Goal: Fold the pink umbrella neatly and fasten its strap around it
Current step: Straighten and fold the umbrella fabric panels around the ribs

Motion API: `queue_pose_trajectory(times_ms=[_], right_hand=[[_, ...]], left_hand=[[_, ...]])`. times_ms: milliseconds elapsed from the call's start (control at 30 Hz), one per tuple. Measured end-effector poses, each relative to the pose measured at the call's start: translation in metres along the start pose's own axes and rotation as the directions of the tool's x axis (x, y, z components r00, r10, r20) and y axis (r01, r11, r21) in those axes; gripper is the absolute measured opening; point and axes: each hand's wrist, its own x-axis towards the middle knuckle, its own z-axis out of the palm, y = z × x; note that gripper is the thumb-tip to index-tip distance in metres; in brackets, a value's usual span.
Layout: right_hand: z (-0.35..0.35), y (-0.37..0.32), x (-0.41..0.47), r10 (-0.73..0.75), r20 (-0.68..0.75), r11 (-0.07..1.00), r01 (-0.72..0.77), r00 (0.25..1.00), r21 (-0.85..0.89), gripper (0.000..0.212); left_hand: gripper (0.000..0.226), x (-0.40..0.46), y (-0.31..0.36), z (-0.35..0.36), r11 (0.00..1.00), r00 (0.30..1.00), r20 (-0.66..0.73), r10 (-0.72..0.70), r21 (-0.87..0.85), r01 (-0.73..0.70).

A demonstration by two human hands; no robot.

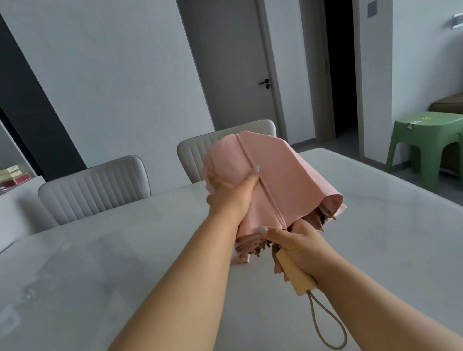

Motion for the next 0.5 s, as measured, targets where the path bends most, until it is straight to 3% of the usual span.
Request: queue_pose_trajectory(times_ms=[100, 200, 433, 500], right_hand=[[0.000, -0.002, -0.002, 0.022, 0.033, 0.999, -0.023, 0.999, 0.027, 0.033], [0.004, -0.005, -0.003, 0.047, 0.066, 0.997, -0.051, 0.997, 0.058, 0.031], [0.012, -0.006, -0.006, 0.126, 0.183, 0.966, -0.162, 0.975, 0.200, 0.026], [0.013, -0.006, -0.005, 0.137, 0.179, 0.967, -0.171, 0.974, 0.191, 0.034]], left_hand=[[0.116, 0.003, -0.012, 0.001, 0.960, 0.993, 0.069, -0.091, -0.260, 0.106], [0.114, 0.004, -0.019, -0.001, 0.910, 0.995, 0.034, -0.097, -0.403, 0.102], [0.099, 0.015, -0.026, -0.006, 0.857, 0.991, -0.128, -0.045, -0.515, -0.028], [0.096, 0.018, -0.029, -0.006, 0.831, 0.992, -0.117, -0.038, -0.555, -0.033]])
